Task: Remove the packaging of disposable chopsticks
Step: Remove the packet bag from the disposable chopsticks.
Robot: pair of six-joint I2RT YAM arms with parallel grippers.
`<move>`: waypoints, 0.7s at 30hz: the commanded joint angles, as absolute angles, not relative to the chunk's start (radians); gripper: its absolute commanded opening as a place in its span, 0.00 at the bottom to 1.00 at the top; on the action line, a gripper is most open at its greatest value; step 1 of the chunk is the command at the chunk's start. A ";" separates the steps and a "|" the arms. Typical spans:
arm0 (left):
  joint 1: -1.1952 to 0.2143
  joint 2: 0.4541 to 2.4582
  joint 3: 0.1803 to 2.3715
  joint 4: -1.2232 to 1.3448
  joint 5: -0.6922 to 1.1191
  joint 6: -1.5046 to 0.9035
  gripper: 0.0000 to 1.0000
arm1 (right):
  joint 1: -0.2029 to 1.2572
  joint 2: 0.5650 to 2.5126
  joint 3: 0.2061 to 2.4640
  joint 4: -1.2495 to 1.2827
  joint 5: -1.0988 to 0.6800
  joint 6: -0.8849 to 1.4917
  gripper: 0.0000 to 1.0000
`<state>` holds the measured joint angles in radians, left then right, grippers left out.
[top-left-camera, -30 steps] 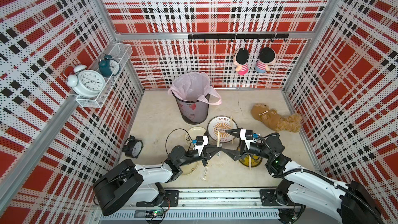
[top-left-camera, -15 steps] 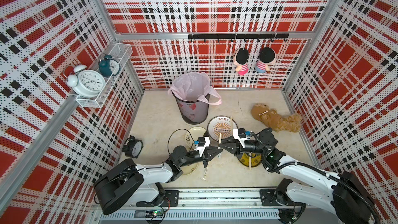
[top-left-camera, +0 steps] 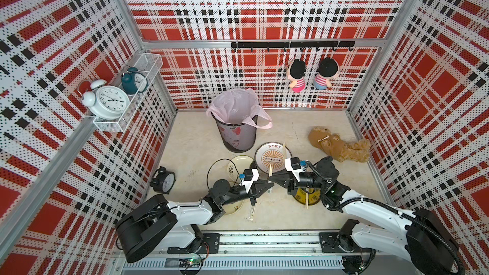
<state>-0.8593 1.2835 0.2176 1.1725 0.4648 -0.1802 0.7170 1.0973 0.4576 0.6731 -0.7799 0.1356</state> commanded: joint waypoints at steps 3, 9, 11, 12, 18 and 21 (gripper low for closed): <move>-0.870 1.307 0.239 1.165 0.437 -0.184 0.04 | 0.713 1.069 0.446 0.719 -0.771 0.107 0.00; -0.896 1.370 0.231 1.157 0.385 -0.163 0.10 | 0.712 1.026 0.460 0.725 -0.741 0.102 0.00; -0.905 1.393 0.222 1.161 0.368 -0.160 0.10 | 0.710 1.019 0.482 0.705 -0.740 0.091 0.00; -0.906 1.401 0.217 1.170 0.366 -0.160 0.10 | 0.710 1.020 0.488 0.704 -0.739 0.091 0.00; -0.905 1.460 0.179 1.255 0.369 -0.181 0.13 | 0.710 1.022 0.523 0.691 -0.745 0.084 0.00; -0.905 1.498 0.167 1.305 0.378 -0.197 0.13 | 0.710 1.025 0.541 0.678 -0.749 0.083 0.00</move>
